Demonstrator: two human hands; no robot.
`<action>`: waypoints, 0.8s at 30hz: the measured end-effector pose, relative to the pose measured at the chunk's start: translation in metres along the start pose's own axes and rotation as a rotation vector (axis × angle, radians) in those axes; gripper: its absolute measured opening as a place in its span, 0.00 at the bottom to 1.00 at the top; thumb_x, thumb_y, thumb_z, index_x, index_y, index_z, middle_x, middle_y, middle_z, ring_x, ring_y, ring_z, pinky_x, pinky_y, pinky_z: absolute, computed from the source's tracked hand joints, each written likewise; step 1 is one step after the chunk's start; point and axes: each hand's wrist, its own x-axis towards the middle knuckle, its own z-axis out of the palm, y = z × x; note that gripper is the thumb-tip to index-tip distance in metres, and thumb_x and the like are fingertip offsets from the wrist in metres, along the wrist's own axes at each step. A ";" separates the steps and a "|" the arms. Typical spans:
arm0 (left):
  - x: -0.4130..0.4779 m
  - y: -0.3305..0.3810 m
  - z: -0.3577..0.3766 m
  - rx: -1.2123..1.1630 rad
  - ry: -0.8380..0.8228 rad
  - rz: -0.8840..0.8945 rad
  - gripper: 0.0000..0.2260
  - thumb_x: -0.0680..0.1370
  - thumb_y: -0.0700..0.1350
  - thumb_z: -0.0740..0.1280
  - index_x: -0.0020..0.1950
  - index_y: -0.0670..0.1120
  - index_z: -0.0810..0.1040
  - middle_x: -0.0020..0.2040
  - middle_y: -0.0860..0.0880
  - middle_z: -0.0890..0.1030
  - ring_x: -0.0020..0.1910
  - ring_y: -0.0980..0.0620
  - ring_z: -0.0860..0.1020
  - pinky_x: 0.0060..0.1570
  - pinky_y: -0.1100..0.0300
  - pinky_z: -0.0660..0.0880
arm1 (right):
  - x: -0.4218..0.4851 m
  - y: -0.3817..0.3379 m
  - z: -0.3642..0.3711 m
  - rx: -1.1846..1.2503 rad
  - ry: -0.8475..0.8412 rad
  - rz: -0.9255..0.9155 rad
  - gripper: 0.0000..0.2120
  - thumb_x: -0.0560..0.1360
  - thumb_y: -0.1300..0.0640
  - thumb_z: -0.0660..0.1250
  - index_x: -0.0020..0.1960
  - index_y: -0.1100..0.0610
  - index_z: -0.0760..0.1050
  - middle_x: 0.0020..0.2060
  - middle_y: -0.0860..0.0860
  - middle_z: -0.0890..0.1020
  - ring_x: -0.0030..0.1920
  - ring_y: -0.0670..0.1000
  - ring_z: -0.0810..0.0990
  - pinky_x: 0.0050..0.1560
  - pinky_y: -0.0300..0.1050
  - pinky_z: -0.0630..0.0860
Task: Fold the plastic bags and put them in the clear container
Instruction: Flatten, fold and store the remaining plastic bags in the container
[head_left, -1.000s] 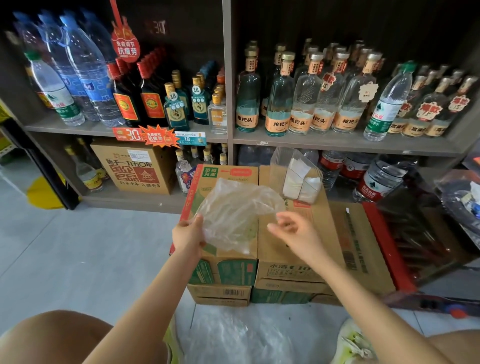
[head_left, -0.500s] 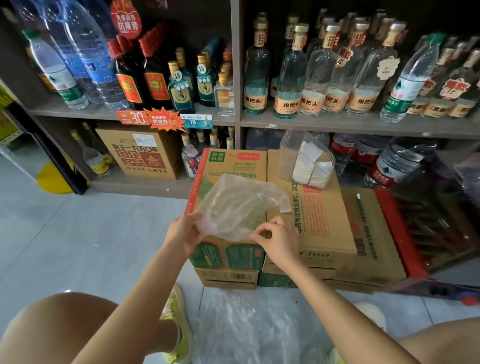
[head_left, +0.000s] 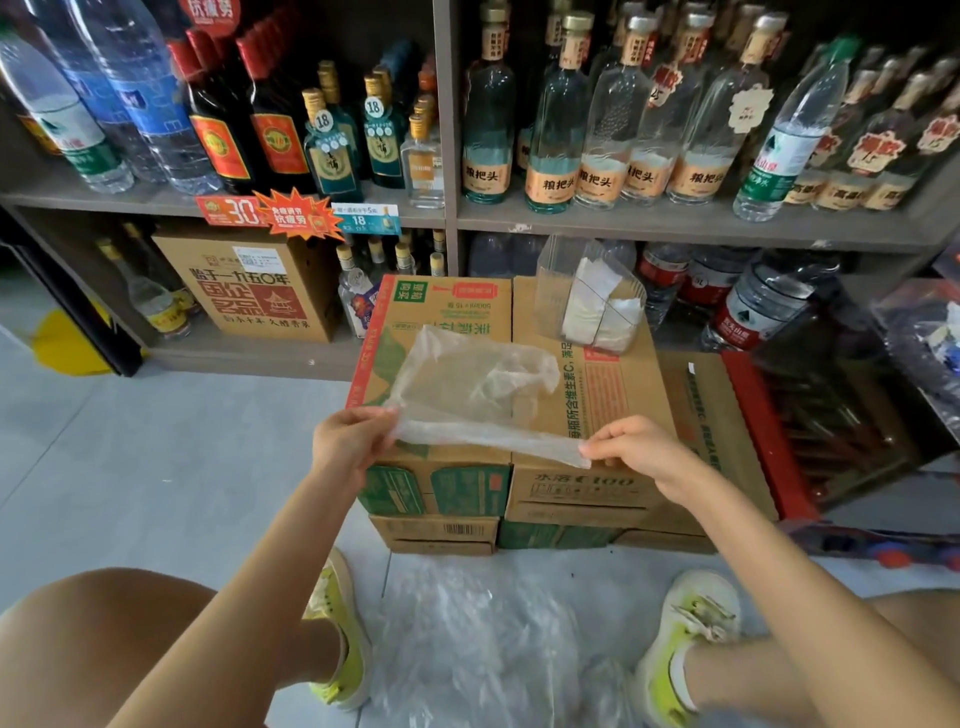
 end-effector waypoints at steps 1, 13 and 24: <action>-0.003 -0.003 0.000 0.032 -0.019 0.011 0.09 0.70 0.39 0.76 0.37 0.42 0.75 0.30 0.48 0.78 0.30 0.52 0.73 0.31 0.65 0.77 | 0.000 0.002 -0.002 -0.028 0.013 0.004 0.03 0.73 0.59 0.71 0.42 0.59 0.80 0.40 0.48 0.80 0.44 0.47 0.75 0.51 0.45 0.71; -0.010 0.019 -0.003 0.320 -0.161 0.075 0.12 0.75 0.49 0.72 0.51 0.43 0.77 0.38 0.47 0.77 0.32 0.52 0.73 0.32 0.61 0.69 | 0.020 -0.014 -0.015 -0.278 0.166 -0.095 0.13 0.74 0.48 0.69 0.54 0.55 0.79 0.53 0.46 0.78 0.57 0.48 0.75 0.58 0.48 0.71; 0.045 0.051 0.050 0.343 -0.339 0.196 0.12 0.80 0.41 0.64 0.63 0.48 0.76 0.37 0.53 0.74 0.32 0.58 0.73 0.39 0.62 0.76 | 0.082 -0.034 0.016 -0.262 0.384 -0.132 0.16 0.75 0.50 0.70 0.43 0.64 0.81 0.42 0.59 0.83 0.45 0.59 0.81 0.38 0.46 0.71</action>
